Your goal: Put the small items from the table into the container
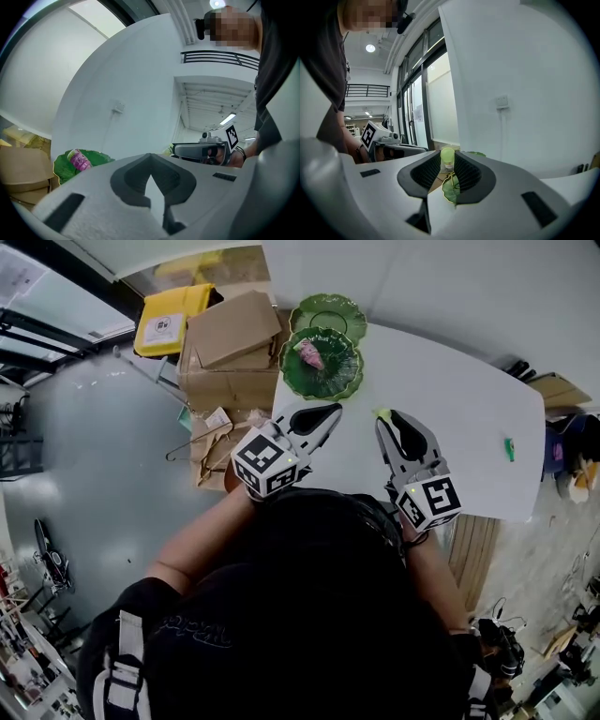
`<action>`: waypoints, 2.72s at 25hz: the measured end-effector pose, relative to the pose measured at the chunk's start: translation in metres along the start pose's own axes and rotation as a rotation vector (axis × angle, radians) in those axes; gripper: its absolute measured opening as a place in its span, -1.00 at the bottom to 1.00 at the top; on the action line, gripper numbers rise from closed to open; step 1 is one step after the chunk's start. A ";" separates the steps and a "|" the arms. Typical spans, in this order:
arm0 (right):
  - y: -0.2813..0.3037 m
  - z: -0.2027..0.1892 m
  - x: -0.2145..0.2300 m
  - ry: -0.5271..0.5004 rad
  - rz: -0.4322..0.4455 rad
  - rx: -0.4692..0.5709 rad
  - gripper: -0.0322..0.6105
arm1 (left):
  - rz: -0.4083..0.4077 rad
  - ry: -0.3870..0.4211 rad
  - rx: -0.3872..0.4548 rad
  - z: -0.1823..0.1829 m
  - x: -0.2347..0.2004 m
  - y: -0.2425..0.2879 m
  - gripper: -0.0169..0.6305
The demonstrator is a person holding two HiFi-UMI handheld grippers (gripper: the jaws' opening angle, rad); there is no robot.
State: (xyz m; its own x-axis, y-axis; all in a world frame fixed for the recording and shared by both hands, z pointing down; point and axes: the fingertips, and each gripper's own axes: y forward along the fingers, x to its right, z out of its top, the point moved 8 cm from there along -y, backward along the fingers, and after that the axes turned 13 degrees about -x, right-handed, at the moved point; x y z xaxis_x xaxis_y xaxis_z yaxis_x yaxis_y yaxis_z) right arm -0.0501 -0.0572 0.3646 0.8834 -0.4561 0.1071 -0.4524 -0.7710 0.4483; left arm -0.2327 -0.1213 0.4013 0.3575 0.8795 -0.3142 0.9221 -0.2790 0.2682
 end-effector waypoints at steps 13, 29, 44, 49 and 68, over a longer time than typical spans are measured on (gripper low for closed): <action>0.050 0.011 -0.009 -0.047 0.088 -0.053 -0.59 | 0.089 -0.045 -0.011 0.001 -0.022 -0.018 -0.93; 0.110 -0.012 -0.013 -0.054 0.178 -0.174 -0.59 | 0.135 -0.125 -0.046 -0.027 -0.039 -0.026 -0.93; 0.118 -0.017 -0.014 -0.060 0.188 -0.191 -0.57 | 0.147 -0.147 -0.063 -0.036 -0.041 -0.024 -0.93; 0.108 -0.013 -0.015 -0.065 0.169 -0.164 -0.57 | 0.141 -0.133 -0.053 -0.034 -0.036 -0.025 -0.93; 0.037 -0.008 -0.041 -0.082 0.086 -0.020 -0.82 | 0.030 0.021 -0.038 -0.006 -0.003 -0.030 -0.93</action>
State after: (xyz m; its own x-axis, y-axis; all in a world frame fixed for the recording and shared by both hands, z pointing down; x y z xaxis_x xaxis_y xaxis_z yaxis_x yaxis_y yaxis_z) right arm -0.1020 -0.0635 0.3834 0.8283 -0.5554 0.0736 -0.5227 -0.7187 0.4586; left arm -0.2619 -0.1137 0.3993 0.3810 0.8791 -0.2864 0.9046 -0.2904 0.3120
